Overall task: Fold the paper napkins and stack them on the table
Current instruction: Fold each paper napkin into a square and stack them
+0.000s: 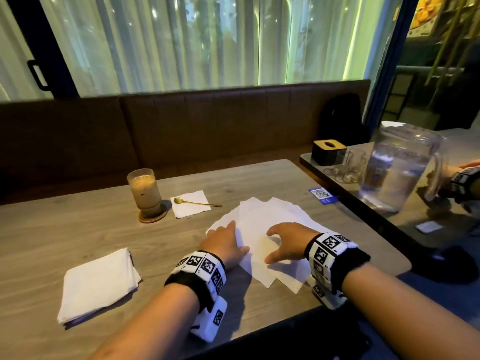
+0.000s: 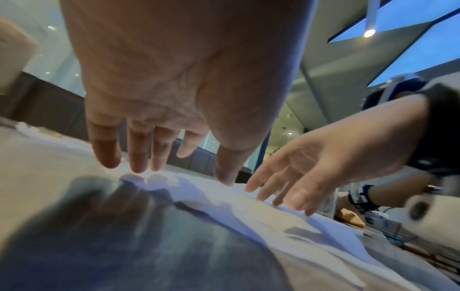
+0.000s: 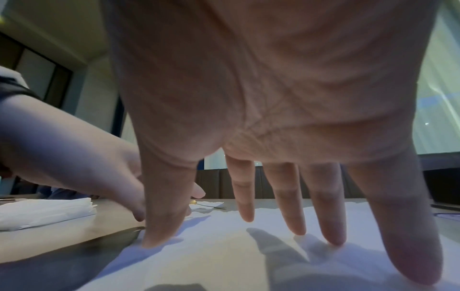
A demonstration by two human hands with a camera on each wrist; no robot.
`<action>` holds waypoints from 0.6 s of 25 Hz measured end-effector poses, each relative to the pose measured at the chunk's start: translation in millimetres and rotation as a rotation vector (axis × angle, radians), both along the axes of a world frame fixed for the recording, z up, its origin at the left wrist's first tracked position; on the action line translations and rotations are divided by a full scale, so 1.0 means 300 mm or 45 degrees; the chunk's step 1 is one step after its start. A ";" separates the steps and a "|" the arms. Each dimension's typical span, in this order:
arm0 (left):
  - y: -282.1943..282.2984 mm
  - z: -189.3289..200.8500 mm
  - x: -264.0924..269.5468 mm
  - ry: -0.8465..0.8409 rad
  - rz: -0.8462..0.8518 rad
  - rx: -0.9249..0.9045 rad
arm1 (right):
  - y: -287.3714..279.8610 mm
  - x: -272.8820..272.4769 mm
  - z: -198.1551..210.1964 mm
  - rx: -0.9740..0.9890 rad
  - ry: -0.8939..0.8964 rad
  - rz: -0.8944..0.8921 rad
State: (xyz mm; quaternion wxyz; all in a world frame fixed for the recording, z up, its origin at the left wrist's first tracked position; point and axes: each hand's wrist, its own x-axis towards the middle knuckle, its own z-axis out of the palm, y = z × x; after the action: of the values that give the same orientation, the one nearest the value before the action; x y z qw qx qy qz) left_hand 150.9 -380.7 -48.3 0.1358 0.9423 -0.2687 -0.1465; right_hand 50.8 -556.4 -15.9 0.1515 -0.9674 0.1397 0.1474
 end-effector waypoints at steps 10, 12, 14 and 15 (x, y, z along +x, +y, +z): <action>-0.040 -0.030 0.062 0.040 0.317 -0.267 | 0.035 -0.039 -0.031 0.034 -0.002 0.019; -0.040 -0.023 0.060 0.019 0.328 -0.338 | 0.032 -0.039 -0.033 0.040 -0.005 0.020; -0.037 -0.005 0.055 -0.001 0.309 -0.424 | 0.031 -0.035 -0.031 0.057 -0.008 0.015; -0.035 0.007 0.049 0.001 0.297 -0.486 | 0.030 -0.031 -0.028 0.077 -0.020 0.004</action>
State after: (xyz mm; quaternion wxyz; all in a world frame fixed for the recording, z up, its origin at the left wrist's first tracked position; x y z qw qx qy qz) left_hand 165.7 -391.3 -46.3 0.3277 0.9241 -0.1807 -0.0768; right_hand 41.5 -547.3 -24.3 0.1816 -0.9636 0.1326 0.1443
